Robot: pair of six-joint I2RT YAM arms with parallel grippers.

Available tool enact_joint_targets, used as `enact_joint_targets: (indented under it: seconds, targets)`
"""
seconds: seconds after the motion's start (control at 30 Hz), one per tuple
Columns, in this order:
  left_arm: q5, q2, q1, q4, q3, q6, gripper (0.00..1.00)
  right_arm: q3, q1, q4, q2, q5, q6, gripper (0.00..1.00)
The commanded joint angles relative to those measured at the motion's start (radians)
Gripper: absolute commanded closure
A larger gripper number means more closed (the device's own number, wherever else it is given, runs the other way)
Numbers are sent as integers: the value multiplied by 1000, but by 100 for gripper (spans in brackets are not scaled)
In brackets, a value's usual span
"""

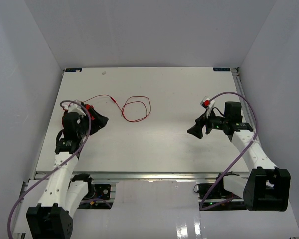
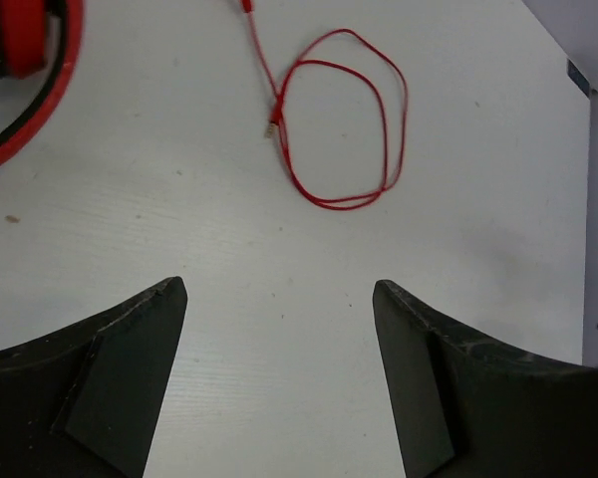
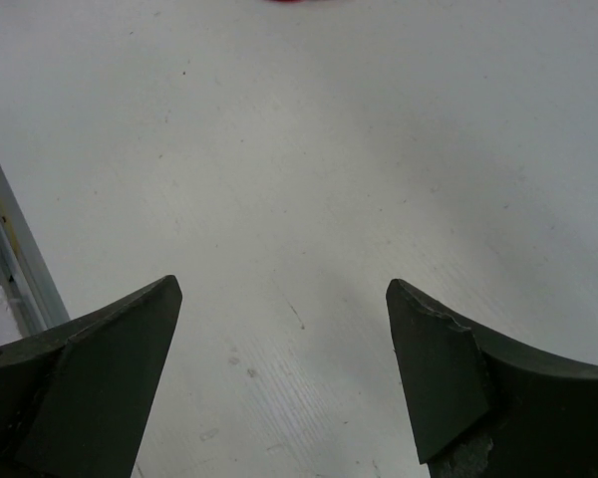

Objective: Wrap the headphones

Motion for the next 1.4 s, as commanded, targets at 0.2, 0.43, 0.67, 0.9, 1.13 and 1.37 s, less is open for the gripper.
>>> enact_joint_targets:
  seconds: [0.2, 0.43, 0.67, 0.9, 1.13, 1.37]
  targets:
    - [-101, 309, 440, -283, 123, -299, 20, 10, -3, -43, -66, -40, -111, 10]
    - [-263, 525, 475, -253, 225, -309, 21, 5, -1, -47, -88, -13, -132, 10]
    - [-307, 693, 504, -211, 310, -277, 21, -2, -2, -50, -85, 9, -155, 10]
    - [-317, 843, 506, -211, 394, -253, 29, -4, -2, -52, -80, 12, -161, 10]
    - [-294, 918, 506, -218, 413, -190, 41, -6, -3, -53, -77, 18, -163, 10]
    - [-68, 890, 504, -153, 392, -75, 100, -8, -9, -74, -78, -9, -191, 10]
